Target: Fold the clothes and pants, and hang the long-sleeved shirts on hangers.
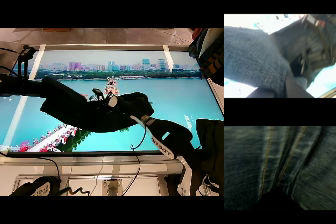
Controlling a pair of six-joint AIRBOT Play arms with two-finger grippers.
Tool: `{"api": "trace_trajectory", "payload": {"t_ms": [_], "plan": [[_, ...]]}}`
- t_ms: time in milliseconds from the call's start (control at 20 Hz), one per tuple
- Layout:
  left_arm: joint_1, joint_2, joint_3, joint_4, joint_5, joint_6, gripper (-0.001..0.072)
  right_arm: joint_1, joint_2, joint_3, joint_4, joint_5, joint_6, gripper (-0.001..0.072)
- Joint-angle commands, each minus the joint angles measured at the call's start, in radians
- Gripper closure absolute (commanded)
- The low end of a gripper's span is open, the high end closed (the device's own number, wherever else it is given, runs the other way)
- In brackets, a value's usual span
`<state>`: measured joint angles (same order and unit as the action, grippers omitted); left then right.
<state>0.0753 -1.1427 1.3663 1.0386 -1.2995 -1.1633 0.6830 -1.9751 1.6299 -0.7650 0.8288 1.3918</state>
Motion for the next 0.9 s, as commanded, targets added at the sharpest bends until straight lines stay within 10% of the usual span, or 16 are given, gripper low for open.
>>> {"api": "trace_trajectory", "payload": {"t_ms": [0, 450, 850], "plan": [[-0.002, -0.013, 0.001, -0.021, 0.000, -0.001, 0.0690, 0.069, -0.003, 0.014, -0.163, -0.055, 0.025, 0.0680], [-0.311, -0.206, 0.001, -0.158, 0.180, 0.000, 0.0690, -0.318, 0.226, 0.013, -0.373, 0.166, 0.112, 0.0679], [-0.799, -0.464, 0.002, -0.288, 1.209, 0.000, 0.0688, -0.632, 0.374, 0.013, -0.397, 0.257, 0.111, 0.0679]]}}
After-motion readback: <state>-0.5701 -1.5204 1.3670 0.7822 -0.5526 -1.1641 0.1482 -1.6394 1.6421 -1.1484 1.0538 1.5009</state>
